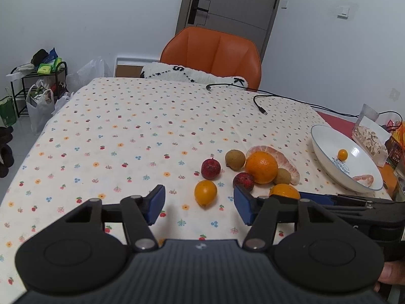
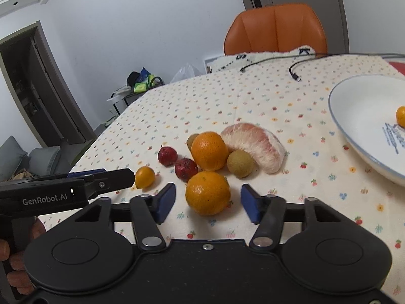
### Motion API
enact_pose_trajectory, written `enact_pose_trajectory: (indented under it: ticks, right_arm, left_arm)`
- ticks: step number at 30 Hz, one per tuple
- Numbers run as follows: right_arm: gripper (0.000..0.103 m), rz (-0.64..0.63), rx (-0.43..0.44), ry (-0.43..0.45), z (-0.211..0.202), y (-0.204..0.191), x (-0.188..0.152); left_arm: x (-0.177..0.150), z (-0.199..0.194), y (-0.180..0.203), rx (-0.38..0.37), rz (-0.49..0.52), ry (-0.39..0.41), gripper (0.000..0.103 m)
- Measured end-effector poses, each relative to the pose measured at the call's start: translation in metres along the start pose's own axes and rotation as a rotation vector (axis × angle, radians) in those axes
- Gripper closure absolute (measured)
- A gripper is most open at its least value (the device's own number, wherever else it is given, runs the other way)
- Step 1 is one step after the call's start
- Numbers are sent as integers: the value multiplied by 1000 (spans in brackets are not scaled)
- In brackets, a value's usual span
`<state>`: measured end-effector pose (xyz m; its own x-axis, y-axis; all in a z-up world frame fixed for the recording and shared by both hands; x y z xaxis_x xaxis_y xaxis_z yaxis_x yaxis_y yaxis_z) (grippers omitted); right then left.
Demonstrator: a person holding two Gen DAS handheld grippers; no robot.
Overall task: Organize fruits
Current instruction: 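Grasp the large mandarin with the right tool while the left tool grasps a red plum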
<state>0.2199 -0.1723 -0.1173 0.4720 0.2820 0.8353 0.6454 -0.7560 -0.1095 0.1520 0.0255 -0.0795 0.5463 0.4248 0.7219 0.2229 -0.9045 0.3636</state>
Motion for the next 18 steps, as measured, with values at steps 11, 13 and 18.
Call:
enact_pose_trajectory:
  ticks: [11, 13, 18]
  right_arm:
    - [67, 26, 6, 12, -9, 14, -1]
    - [67, 30, 0, 19, -13, 17, -1]
    - [67, 46, -16, 33, -23, 25, -3]
  left_arm:
    - [0, 11, 19, -34, 25, -11, 54]
    - [-1, 13, 24, -41, 30, -15, 56]
    - [-1, 20, 34, -52, 46, -22, 61]
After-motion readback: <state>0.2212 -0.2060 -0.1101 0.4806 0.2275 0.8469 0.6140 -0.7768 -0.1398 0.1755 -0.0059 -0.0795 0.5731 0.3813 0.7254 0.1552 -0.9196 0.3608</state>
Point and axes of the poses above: each gripper's, at about its wrist camera, not at the fingertips, and z roughly the way its jaws point, y to its right, x to its top, the point moved 2 cm from there along z, roughly the way its jaws point, and after that the axes turned 13 degrees about -z, right-handed, at the moved point
